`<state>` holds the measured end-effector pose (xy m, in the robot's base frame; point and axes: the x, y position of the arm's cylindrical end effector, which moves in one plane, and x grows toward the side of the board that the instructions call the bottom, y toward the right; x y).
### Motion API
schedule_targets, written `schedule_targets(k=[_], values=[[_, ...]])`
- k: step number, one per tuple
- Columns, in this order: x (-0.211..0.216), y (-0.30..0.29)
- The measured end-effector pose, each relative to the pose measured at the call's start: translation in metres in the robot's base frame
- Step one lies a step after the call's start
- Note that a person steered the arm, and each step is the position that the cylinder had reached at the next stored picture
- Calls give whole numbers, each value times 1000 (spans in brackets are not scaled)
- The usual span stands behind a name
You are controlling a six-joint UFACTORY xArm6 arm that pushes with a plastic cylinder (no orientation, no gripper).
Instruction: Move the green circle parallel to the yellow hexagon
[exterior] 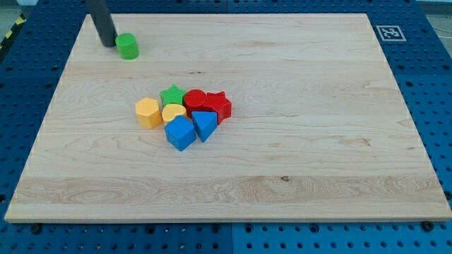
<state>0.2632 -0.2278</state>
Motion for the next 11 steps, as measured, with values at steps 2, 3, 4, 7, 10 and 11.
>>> schedule_targets(k=[2, 3, 4, 7, 10, 11], values=[[-49, 1], [-34, 1], [-6, 4], [69, 61], [79, 73], [58, 76]])
